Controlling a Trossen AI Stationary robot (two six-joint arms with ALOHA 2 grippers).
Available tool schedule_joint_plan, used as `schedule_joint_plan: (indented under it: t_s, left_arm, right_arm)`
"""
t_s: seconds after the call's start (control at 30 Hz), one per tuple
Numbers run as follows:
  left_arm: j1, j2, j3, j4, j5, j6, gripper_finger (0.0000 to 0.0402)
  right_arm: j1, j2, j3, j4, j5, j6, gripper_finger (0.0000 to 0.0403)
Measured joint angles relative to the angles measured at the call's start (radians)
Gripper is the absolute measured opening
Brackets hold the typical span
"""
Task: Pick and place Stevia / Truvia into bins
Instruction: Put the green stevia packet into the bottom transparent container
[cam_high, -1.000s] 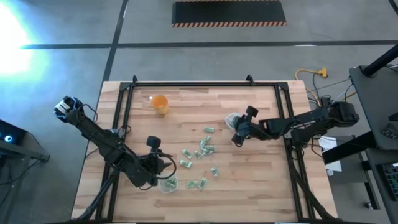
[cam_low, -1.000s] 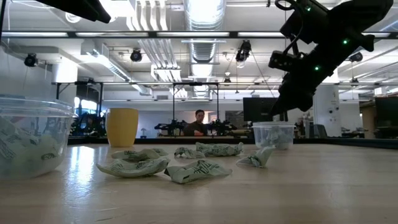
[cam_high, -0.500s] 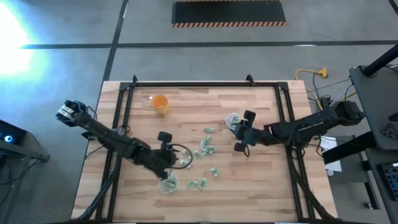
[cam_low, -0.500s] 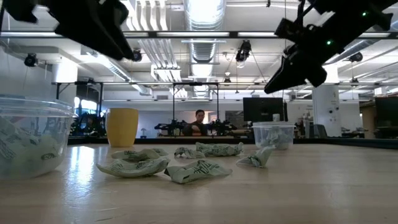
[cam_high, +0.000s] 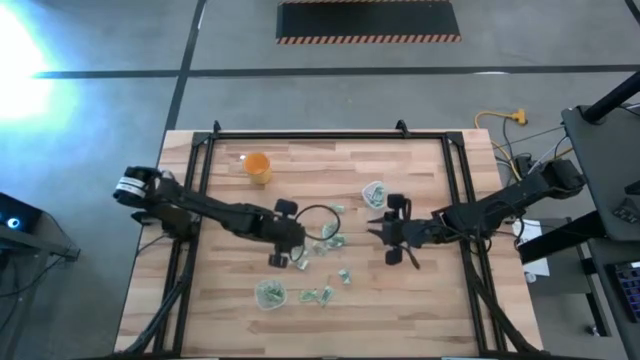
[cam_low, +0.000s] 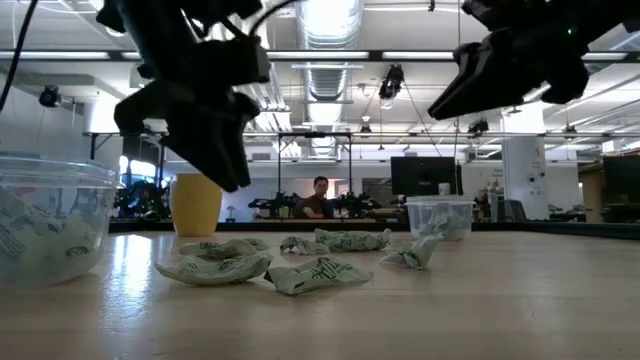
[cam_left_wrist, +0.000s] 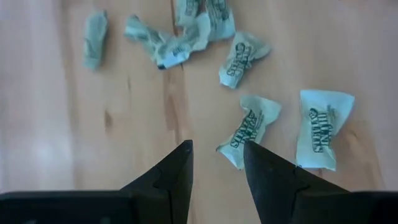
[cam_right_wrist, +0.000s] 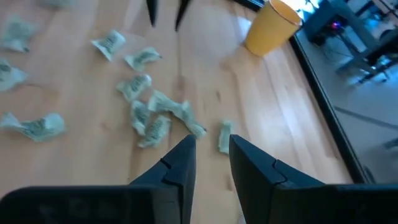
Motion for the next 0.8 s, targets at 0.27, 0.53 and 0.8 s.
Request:
schedule_joint_plan:
  t_s: [0.27,0.53,0.8]
  left_arm:
    - [0.070,0.100,0.004,0.057,0.127,0.052,0.0125]
    - [0.103,0.155,0.006,0.057,0.179,0.053,0.0125]
    - [0.103,0.157,0.004,0.056,0.237,0.051,0.0085]
  right_arm:
    - [0.007,-0.010,0.015,0.002,-0.054,0.004,0.0083]
    - [0.007,-0.010,0.015,-0.001,-0.065,0.009,0.0089]
    - [0.006,-0.010,0.015,-0.004,-0.065,0.012,0.0076]
